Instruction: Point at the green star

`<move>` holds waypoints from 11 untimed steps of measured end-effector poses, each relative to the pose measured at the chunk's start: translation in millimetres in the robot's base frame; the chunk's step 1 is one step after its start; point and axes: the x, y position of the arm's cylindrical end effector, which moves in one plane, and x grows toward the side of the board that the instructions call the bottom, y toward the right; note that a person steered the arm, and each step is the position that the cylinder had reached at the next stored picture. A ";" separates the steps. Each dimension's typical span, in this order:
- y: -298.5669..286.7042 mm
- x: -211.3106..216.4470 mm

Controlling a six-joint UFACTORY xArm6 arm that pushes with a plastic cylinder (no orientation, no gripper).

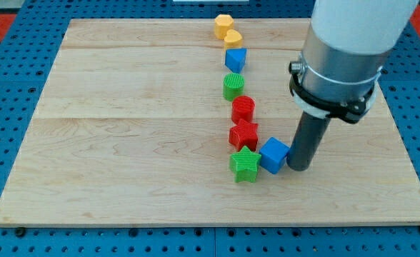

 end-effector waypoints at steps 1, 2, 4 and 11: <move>0.0 -21.6; 0.0 -42.6; 58.8 -27.8; -65.5 27.5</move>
